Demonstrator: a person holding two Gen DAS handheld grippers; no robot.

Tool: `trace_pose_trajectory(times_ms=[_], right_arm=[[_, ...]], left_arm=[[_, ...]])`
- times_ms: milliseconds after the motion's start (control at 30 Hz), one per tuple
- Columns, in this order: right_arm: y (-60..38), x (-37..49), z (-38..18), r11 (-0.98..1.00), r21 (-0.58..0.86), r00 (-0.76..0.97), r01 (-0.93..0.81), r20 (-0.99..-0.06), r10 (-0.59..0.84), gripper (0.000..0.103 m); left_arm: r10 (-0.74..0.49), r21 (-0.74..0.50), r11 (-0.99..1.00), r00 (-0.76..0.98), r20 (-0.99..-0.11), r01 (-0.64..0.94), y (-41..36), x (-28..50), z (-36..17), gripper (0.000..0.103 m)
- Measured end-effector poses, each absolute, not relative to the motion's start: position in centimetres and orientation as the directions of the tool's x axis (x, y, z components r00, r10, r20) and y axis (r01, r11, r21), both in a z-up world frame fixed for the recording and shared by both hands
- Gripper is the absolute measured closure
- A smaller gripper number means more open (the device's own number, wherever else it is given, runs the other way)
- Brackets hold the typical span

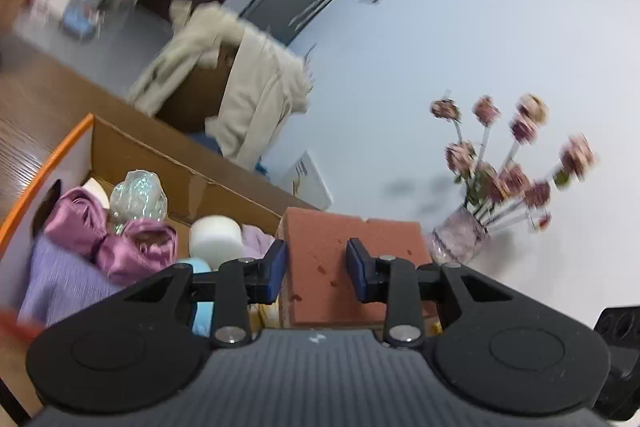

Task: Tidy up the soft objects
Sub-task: 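Lift the pink sponge over the box, lower it in and open both tools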

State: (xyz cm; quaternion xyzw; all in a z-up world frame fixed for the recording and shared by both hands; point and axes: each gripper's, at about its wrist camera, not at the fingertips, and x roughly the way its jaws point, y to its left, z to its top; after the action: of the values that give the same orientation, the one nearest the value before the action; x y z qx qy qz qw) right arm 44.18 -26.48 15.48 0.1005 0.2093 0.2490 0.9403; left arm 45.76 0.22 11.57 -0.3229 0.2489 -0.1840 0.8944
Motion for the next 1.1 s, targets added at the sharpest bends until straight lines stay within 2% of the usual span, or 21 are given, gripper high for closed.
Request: trace_pose_trajectory(times_ms=[100,200,333,433,533,667,800,867,933,1100], right_arm=[[-23.4,49.5,15.0,0.871,0.266,0.775,-0.413,-0.400,0.490,0.074],[-20.3,54.9,12.9,0.872,0.289,0.723,-0.395,-0.487,0.489,0.074],[-16.8,59.5,9.7,0.865,0.346,0.655,-0.363,-0.566,0.501,0.074],[-16.1,61.9,7.3,0.850,0.436,0.614,-0.294,-0.595,0.518,0.074],[-17.3,62.0,5.3,0.848,0.481,0.609,-0.222,-0.611,0.506,0.075],[-17.3,59.5,7.0,0.937,0.307,0.720,-0.167,-0.612,0.329,0.075],[-15.8,59.2,6.9,0.955,0.232,0.718,-0.183,-0.632,0.292,0.076],[-15.2,59.1,6.9,0.962,0.206,0.734,-0.180,-0.623,0.271,0.076],[-15.0,58.7,6.9,0.953,0.225,0.724,-0.202,-0.621,0.300,0.076],[-15.7,56.6,9.1,0.949,0.221,0.742,-0.223,-0.593,0.313,0.076]], left_arm=[[-0.513,-0.704,0.700,0.771,-0.378,0.121,3.2,50.8,9.5,0.071],[-0.468,-0.693,0.719,0.768,-0.438,0.043,5.7,53.9,8.1,0.071],[-0.346,-0.592,0.803,0.763,-0.546,-0.060,6.9,56.0,7.3,0.071],[-0.280,-0.517,0.852,0.760,-0.587,-0.086,6.5,57.0,7.6,0.069],[-0.254,-0.447,0.893,0.766,-0.591,-0.049,4.4,58.0,8.3,0.069],[-0.313,-0.437,0.899,0.735,-0.601,0.026,1.7,59.5,6.7,0.069],[-0.311,-0.452,0.892,0.714,-0.627,-0.008,2.6,60.5,5.9,0.050],[-0.329,-0.478,0.879,0.710,-0.622,-0.011,3.5,60.3,5.5,0.046],[-0.308,-0.482,0.875,0.726,-0.614,-0.037,4.6,59.5,6.2,0.036],[-0.283,-0.438,0.899,0.783,-0.554,0.014,5.9,55.8,9.7,0.034]])
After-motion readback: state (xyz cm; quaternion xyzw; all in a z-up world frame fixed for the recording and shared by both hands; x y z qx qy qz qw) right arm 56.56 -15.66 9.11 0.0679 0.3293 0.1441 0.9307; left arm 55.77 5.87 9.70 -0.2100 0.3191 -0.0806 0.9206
